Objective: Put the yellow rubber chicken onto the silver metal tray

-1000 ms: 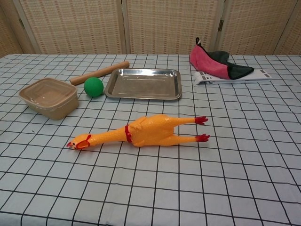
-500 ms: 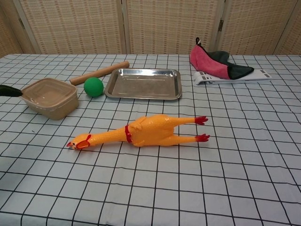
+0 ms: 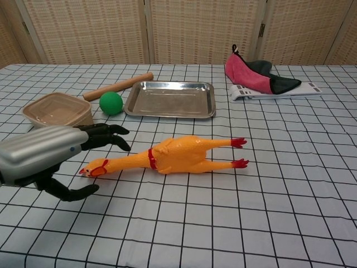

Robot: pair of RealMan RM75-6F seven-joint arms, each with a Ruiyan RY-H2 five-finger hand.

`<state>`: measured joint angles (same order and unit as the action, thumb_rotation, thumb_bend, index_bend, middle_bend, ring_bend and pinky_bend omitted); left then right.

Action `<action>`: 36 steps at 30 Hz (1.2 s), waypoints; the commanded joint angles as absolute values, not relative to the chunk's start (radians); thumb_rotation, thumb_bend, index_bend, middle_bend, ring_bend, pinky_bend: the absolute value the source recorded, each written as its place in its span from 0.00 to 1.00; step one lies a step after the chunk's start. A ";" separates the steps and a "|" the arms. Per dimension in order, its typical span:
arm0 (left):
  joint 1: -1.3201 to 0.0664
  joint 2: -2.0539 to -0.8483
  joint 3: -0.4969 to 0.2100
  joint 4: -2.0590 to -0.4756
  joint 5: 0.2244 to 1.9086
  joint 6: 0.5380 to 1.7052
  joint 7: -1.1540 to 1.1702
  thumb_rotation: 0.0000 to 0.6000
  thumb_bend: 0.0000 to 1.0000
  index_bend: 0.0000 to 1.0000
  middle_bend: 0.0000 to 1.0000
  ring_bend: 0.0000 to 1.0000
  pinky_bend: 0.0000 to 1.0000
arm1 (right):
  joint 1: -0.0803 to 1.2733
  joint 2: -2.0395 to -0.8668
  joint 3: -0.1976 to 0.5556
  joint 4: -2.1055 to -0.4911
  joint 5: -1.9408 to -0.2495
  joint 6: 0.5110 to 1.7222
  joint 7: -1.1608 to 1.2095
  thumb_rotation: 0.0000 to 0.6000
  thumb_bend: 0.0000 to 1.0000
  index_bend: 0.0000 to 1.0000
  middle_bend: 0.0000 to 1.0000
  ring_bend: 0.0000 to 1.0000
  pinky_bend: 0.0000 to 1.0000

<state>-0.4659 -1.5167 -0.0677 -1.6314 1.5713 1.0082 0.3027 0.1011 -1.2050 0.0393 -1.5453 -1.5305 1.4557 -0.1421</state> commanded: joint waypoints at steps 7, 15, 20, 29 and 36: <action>-0.562 -1.660 -0.142 -1.474 1.454 0.946 0.379 1.00 0.38 0.15 0.01 0.00 0.12 | 0.104 -1.204 0.046 -1.541 -1.508 1.441 -0.148 1.00 0.11 0.00 0.00 0.00 0.00; -0.603 -1.721 -0.140 -1.375 1.408 0.925 0.391 1.00 0.39 0.15 0.01 0.00 0.11 | 0.105 -1.193 0.043 -1.551 -1.507 1.434 -0.129 1.00 0.11 0.00 0.00 0.00 0.00; -0.625 -1.756 -0.145 -1.317 1.391 0.928 0.398 1.00 0.39 0.15 0.01 0.00 0.11 | 0.106 -1.188 0.041 -1.554 -1.503 1.426 -0.124 1.00 0.11 0.00 0.00 0.00 0.00; -0.648 -1.796 -0.139 -1.216 1.378 0.935 0.365 1.00 0.39 0.28 0.04 0.00 0.10 | 0.110 -1.180 0.036 -1.561 -1.505 1.414 -0.118 1.00 0.11 0.00 0.00 0.00 0.00; -0.659 -1.821 -0.135 -1.185 1.404 0.971 0.289 1.00 0.43 0.58 0.21 0.09 0.10 | 0.113 -1.182 0.034 -1.561 -1.497 1.400 -0.128 1.00 0.11 0.00 0.00 0.00 0.00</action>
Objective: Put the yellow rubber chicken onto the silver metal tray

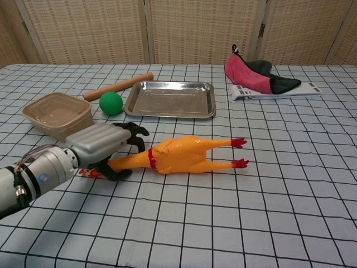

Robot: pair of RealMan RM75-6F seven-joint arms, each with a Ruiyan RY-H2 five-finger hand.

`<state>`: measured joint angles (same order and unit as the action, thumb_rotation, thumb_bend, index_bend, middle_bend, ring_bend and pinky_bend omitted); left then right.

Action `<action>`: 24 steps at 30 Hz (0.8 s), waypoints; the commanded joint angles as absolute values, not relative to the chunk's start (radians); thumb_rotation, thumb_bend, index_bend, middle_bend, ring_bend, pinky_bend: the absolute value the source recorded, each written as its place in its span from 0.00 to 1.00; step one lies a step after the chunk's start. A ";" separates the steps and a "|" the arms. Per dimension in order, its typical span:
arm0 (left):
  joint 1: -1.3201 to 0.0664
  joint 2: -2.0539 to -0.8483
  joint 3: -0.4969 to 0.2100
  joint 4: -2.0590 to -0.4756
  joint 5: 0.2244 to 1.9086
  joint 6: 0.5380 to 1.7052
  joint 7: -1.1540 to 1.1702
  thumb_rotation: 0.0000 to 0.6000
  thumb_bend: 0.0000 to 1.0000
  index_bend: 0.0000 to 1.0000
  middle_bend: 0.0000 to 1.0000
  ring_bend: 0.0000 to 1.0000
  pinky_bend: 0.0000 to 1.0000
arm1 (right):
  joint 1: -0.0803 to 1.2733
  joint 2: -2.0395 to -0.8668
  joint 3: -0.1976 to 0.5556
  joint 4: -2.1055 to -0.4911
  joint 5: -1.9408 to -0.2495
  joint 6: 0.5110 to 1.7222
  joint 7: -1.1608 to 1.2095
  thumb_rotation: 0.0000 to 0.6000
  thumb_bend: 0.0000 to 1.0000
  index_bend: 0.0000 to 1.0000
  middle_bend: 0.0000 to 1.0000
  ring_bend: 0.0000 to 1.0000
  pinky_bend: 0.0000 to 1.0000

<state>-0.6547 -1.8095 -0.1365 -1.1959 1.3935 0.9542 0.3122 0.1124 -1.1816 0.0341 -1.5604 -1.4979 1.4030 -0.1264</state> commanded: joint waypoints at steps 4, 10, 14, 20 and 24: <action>-0.657 -1.840 -0.138 -1.179 1.398 0.994 0.285 1.00 0.57 0.70 0.35 0.18 0.10 | 0.113 -1.180 0.032 -1.565 -1.497 1.399 -0.129 1.00 0.11 0.00 0.00 0.00 0.00; -0.645 -1.854 -0.136 -1.181 1.393 1.036 0.292 1.00 0.70 0.79 0.46 0.25 0.10 | 0.112 -1.173 0.029 -1.572 -1.501 1.402 -0.121 1.00 0.11 0.00 0.00 0.00 0.00; -0.634 -1.840 -0.131 -1.207 1.403 1.063 0.266 1.00 0.72 0.80 0.51 0.27 0.10 | 0.113 -1.174 0.023 -1.575 -1.515 1.403 -0.122 1.00 0.11 0.00 0.00 0.00 0.00; -0.615 -1.800 -0.122 -1.260 1.451 1.127 0.158 1.00 0.73 0.83 0.56 0.31 0.10 | 0.138 -1.155 0.009 -1.615 -1.546 1.362 -0.048 1.00 0.11 0.00 0.00 0.00 0.00; -0.601 -1.763 -0.108 -1.312 1.491 1.167 0.056 1.00 0.74 0.83 0.58 0.32 0.10 | 0.205 -1.100 0.020 -1.694 -1.584 1.291 0.011 1.00 0.11 0.00 0.00 0.00 0.00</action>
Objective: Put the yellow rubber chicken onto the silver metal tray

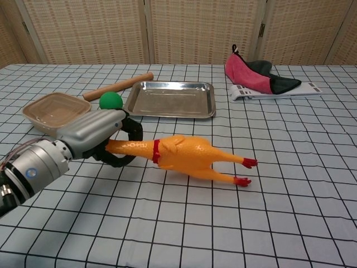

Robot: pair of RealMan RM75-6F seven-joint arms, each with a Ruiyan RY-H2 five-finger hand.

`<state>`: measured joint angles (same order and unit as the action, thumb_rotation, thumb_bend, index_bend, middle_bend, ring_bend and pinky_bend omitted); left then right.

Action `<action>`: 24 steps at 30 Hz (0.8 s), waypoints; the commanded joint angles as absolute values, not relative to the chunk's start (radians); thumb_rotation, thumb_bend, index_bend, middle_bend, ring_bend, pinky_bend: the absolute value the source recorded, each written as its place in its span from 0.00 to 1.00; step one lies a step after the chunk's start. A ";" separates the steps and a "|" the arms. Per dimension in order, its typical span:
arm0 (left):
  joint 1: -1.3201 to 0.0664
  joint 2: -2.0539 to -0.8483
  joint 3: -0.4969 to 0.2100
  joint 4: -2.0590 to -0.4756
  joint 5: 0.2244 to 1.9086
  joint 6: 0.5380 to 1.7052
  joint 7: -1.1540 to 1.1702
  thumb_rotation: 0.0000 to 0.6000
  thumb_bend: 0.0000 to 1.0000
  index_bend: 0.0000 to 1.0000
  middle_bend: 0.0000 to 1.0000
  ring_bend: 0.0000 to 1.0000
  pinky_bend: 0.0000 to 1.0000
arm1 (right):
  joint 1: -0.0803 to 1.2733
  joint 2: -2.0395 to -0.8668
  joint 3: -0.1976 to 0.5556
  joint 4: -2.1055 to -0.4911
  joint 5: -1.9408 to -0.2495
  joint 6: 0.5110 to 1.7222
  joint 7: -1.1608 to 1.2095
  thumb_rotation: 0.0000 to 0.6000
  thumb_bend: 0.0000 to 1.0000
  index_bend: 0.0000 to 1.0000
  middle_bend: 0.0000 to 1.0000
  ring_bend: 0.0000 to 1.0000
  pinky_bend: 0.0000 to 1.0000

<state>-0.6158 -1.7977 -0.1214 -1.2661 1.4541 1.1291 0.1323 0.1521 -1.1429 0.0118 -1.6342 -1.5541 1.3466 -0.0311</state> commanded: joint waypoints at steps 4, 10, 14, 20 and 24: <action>-0.591 -1.729 -0.098 -1.365 1.501 1.178 0.021 1.00 0.74 0.83 0.58 0.32 0.10 | 0.291 -1.058 0.052 -1.779 -1.560 1.174 0.018 1.00 0.11 0.00 0.00 0.00 0.00; -0.583 -1.673 -0.097 -1.461 1.477 1.159 -0.004 1.00 0.74 0.83 0.58 0.32 0.10 | 0.433 -1.034 0.107 -1.891 -1.467 0.967 0.040 1.00 0.11 0.00 0.00 0.00 0.00; -0.580 -1.659 -0.103 -1.487 1.465 1.159 0.010 1.00 0.74 0.83 0.58 0.32 0.10 | 0.517 -1.035 0.133 -1.949 -1.402 0.839 0.088 1.00 0.11 0.00 0.00 0.00 0.00; -0.584 -1.653 -0.114 -1.494 1.437 1.144 0.032 1.00 0.74 0.83 0.58 0.32 0.10 | 0.620 -1.065 0.172 -1.991 -1.309 0.709 0.155 1.00 0.11 0.00 0.00 0.00 0.00; -0.584 -1.649 -0.121 -1.495 1.426 1.141 0.033 1.00 0.74 0.83 0.58 0.32 0.10 | 0.655 -1.092 0.185 -1.989 -1.280 0.686 0.157 1.00 0.11 0.00 0.00 0.00 0.00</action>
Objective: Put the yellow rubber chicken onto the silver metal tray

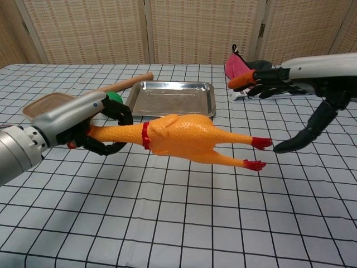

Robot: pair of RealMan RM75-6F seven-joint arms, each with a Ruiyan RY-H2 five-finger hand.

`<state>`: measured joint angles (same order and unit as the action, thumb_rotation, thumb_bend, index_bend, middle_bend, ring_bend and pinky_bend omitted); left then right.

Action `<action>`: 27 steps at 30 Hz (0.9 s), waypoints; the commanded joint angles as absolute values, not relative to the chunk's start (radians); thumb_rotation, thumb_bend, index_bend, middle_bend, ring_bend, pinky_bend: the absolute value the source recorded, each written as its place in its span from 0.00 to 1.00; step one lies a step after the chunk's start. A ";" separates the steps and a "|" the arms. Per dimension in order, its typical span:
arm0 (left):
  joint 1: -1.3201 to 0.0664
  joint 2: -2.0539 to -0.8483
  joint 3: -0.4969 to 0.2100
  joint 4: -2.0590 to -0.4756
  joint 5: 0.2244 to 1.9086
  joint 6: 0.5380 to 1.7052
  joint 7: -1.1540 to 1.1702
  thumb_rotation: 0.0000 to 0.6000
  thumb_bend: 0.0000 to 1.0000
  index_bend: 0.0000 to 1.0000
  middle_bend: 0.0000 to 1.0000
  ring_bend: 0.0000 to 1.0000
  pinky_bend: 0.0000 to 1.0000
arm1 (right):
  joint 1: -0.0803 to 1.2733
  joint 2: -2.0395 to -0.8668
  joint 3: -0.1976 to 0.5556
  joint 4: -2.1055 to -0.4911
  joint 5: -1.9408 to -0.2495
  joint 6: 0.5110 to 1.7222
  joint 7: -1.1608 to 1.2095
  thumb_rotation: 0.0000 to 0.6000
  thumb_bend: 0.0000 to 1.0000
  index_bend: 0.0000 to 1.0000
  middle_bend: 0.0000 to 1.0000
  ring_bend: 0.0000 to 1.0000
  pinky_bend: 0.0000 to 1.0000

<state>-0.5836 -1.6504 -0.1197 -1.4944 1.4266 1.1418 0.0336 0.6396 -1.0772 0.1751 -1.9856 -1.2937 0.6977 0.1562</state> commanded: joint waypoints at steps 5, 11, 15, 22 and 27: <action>-0.585 -1.643 -0.125 -1.504 1.422 1.140 0.030 1.00 0.74 0.83 0.58 0.32 0.10 | 0.703 -1.148 0.185 -1.966 -1.226 0.656 0.124 1.00 0.11 0.00 0.00 0.00 0.00; -0.579 -1.619 -0.123 -1.548 1.446 1.169 0.043 1.00 0.74 0.83 0.58 0.32 0.10 | 0.781 -1.313 0.181 -1.869 -1.059 0.691 0.010 1.00 0.11 0.02 0.01 0.00 0.07; -0.573 -1.604 -0.116 -1.575 1.463 1.182 0.044 1.00 0.74 0.83 0.58 0.32 0.10 | 0.783 -1.393 0.180 -1.848 -0.999 0.801 -0.057 1.00 0.11 0.26 0.23 0.22 0.39; -0.569 -1.594 -0.103 -1.596 1.488 1.195 0.049 1.00 0.74 0.83 0.58 0.32 0.10 | 0.744 -1.472 0.203 -1.841 -1.051 0.935 -0.035 1.00 0.20 0.84 0.65 0.73 0.97; -0.570 -1.595 -0.107 -1.594 1.478 1.190 0.050 1.00 0.74 0.83 0.58 0.32 0.10 | 0.737 -1.449 0.195 -1.850 -1.103 0.931 -0.023 1.00 0.29 1.00 0.78 0.86 1.00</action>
